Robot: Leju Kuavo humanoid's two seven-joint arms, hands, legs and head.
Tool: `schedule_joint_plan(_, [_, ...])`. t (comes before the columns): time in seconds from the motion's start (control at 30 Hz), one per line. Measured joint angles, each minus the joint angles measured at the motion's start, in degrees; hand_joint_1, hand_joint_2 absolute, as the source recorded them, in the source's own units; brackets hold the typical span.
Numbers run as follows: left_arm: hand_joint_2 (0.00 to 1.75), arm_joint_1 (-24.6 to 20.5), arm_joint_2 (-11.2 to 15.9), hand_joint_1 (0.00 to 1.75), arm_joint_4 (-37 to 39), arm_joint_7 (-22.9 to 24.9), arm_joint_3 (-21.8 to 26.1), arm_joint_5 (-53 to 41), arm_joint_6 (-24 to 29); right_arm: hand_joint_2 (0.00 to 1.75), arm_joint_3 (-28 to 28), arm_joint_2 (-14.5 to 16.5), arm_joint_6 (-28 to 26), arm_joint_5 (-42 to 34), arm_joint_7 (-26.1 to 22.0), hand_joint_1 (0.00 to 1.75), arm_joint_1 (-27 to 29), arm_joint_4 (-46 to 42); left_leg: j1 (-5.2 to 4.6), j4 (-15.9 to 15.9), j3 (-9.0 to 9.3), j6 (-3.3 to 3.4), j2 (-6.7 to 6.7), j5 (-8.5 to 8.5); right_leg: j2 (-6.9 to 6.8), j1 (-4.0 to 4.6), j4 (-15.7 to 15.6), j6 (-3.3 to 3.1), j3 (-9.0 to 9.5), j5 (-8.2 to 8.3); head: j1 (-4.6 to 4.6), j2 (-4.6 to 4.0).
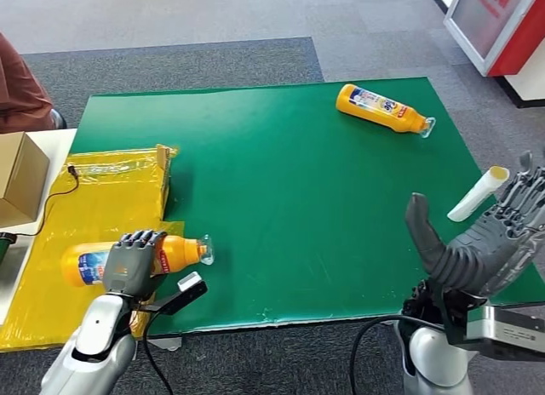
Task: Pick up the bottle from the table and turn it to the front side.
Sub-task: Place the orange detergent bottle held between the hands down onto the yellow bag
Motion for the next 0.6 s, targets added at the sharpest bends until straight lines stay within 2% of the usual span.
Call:
schedule_joint_plan(0.17, [1.75,-3.57,0.05,1.75,8.42,-0.11,1.63,1.39,-1.11,1.75,0.02,-0.12,0.57,-0.38,0.46,0.0,-0.36,-0.13,0.0,-0.01,0.03,0.0,-0.02,0.01,-0.03,0.0,0.0,0.0,0.08,0.0,0.01,0.0])
schedule_joint_plan(0.37, [1.75,-8.93,0.6,1.75,19.42,-1.64,5.46,4.12,4.53,1.75,-0.01,-1.33,2.08,-0.78,0.63,0.0,-0.97,0.27,0.0,-0.06,0.45,-0.09,0.0,-0.07,0.03,0.0,0.01,-0.06,0.42,-0.02,0.01,0.0])
schedule_joint_plan(0.6, [1.75,-11.24,1.42,1.75,24.51,-1.73,9.12,4.01,7.56,1.75,-0.03,-2.51,2.33,0.26,0.63,0.0,-0.79,0.46,0.01,-0.16,0.99,-0.23,0.08,-0.16,0.15,0.02,0.01,-0.22,0.83,-0.11,0.0,0.0])
